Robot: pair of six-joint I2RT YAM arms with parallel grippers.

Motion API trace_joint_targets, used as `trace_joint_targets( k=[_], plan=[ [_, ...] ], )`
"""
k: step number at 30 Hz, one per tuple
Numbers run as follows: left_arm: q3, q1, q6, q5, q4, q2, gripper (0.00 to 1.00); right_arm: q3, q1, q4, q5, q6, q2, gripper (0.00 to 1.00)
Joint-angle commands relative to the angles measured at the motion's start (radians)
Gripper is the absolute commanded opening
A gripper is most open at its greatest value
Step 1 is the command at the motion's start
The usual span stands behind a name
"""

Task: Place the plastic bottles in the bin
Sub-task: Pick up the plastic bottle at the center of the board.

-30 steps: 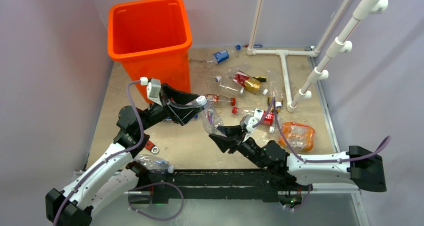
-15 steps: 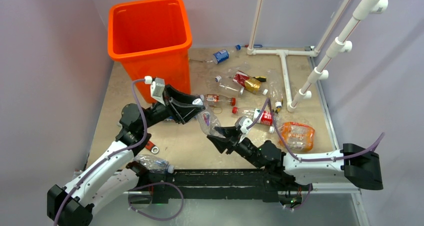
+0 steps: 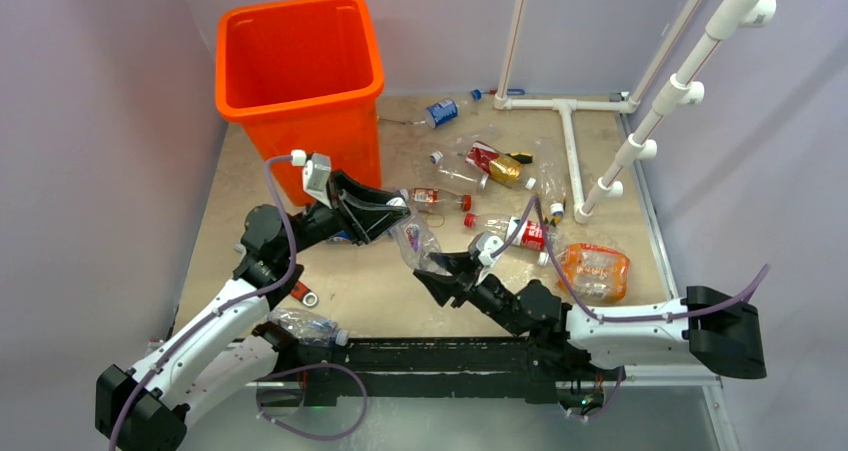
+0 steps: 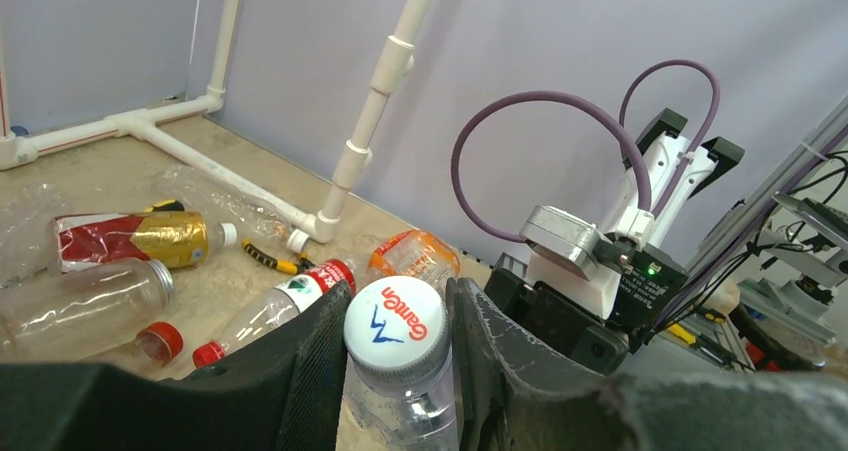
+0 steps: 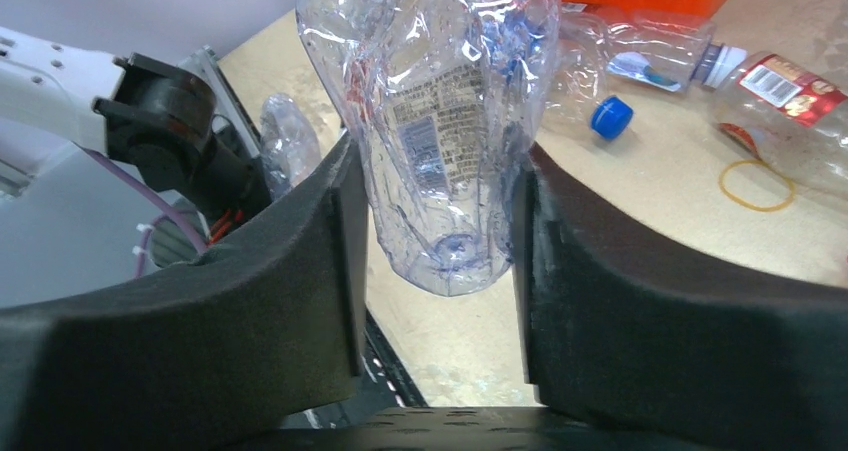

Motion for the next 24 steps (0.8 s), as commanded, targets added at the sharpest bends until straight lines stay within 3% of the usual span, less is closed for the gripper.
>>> trace_joint_targets(
  k=[1,4,6,16,24],
  plan=[
    [-0.002,-0.002,0.002,0.015,0.050,-0.020,0.00,0.084,0.003,-0.080,0.042,0.039,-0.017,0.56],
    [-0.003,-0.003,0.009,-0.005,0.039,-0.027,0.00,0.117,0.003,-0.173,0.056,0.082,-0.037,0.76],
    [-0.002,-0.003,0.011,-0.013,0.033,-0.027,0.00,0.119,0.003,-0.202,0.051,0.099,-0.065,0.97],
    [0.025,-0.004,0.075,-0.128,-0.052,-0.064,0.00,0.115,0.003,-0.486,0.122,0.196,-0.384,0.99],
    [0.280,-0.008,0.106,-0.255,-0.128,-0.013,0.00,0.076,0.004,-0.729,0.230,0.244,-0.652,0.99]
  ],
)
